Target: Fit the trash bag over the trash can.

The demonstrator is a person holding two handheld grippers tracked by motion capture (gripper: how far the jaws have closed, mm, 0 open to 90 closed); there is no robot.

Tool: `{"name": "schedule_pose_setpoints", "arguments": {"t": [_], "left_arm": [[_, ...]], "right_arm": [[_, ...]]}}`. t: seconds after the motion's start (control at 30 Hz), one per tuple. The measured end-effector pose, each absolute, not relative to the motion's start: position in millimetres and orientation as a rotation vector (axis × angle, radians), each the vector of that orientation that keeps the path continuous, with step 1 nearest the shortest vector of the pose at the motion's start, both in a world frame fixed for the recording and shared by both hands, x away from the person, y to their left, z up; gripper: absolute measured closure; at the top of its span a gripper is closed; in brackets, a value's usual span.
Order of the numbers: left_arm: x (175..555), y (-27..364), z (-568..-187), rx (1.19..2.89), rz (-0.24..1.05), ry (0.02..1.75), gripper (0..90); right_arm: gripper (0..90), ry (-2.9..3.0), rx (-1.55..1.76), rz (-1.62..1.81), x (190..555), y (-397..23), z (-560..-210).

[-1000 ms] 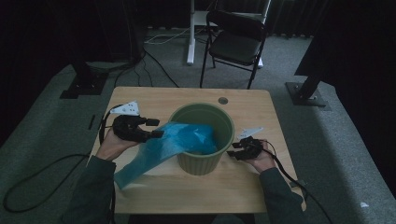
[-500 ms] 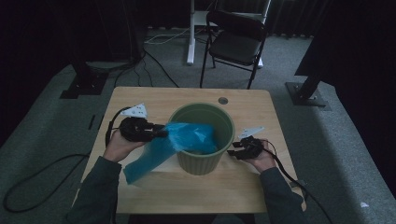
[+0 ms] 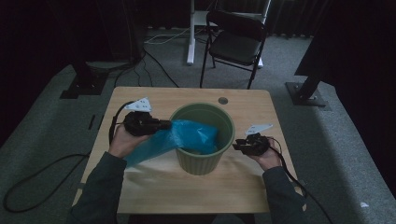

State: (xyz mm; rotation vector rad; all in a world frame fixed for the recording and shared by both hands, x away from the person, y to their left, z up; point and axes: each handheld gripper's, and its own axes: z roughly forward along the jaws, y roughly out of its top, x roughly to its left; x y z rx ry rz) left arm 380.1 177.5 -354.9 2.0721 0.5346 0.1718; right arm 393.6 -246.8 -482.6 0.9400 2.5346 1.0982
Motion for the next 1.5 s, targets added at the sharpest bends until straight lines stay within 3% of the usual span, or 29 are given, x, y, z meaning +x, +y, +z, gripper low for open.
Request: {"name": "schedule_pose_setpoints", "arguments": {"t": [0.43, 1.0, 1.5], "left_arm": [[396, 161, -344, 2.055, 0.193, 0.557, 88.9], [411, 146, -330, 2.011, 0.258, 0.619, 89.7], [425, 133, -327, 1.991, 0.287, 0.681, 89.6]], "right_arm": [[75.3, 2.426, 0.986, 1.172, 387, -263, -457], [72.8, 2.309, 0.910, 1.296, 376, -271, -405], [67.0, 2.308, 0.754, 1.344, 375, -240, -364]]}}
